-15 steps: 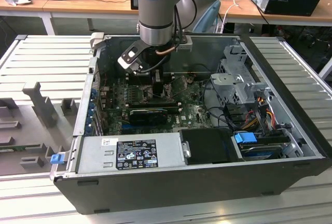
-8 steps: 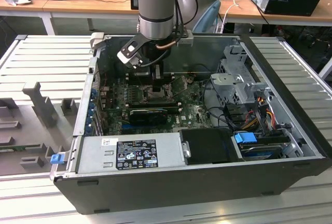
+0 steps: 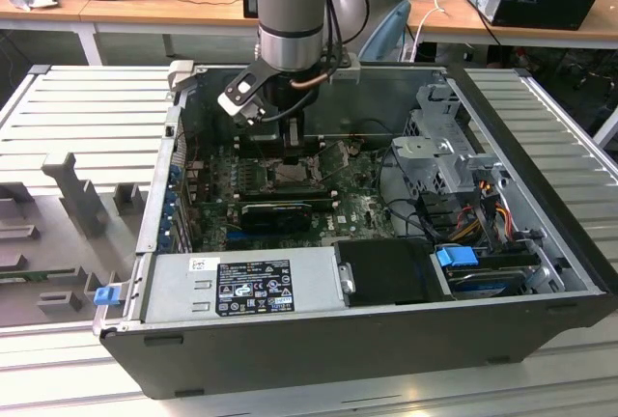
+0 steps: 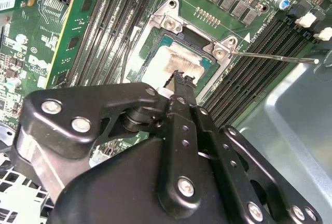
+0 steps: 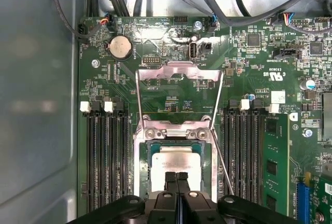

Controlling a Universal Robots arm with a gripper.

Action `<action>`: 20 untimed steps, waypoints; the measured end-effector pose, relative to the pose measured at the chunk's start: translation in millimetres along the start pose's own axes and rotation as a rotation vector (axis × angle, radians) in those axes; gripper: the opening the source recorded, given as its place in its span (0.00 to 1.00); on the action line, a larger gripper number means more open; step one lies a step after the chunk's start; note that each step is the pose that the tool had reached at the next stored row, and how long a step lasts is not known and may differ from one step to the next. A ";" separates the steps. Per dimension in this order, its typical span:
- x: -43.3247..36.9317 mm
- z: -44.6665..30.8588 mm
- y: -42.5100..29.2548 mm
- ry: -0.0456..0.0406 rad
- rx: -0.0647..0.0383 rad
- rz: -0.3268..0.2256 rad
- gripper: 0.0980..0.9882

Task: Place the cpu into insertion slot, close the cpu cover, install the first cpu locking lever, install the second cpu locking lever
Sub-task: 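Place the cpu into insertion slot, then close the cpu cover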

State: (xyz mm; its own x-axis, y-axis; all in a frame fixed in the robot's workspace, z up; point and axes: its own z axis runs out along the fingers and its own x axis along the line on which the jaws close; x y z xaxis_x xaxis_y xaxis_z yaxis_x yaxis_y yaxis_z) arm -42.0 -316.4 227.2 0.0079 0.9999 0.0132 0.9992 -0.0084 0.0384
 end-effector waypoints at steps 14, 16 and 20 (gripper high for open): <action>-1.6 -6.4 8.7 0.0005 0.003 0.001 0.01; -1.8 -6.2 12.1 0.0012 0.004 0.001 0.01; -1.9 -6.0 19.3 0.0012 0.009 0.001 0.01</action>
State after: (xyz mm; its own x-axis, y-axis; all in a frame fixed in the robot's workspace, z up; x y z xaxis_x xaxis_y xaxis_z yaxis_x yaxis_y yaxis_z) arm -22.9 -318.5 233.9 0.0084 0.9999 0.0145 0.9995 -0.0088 0.0293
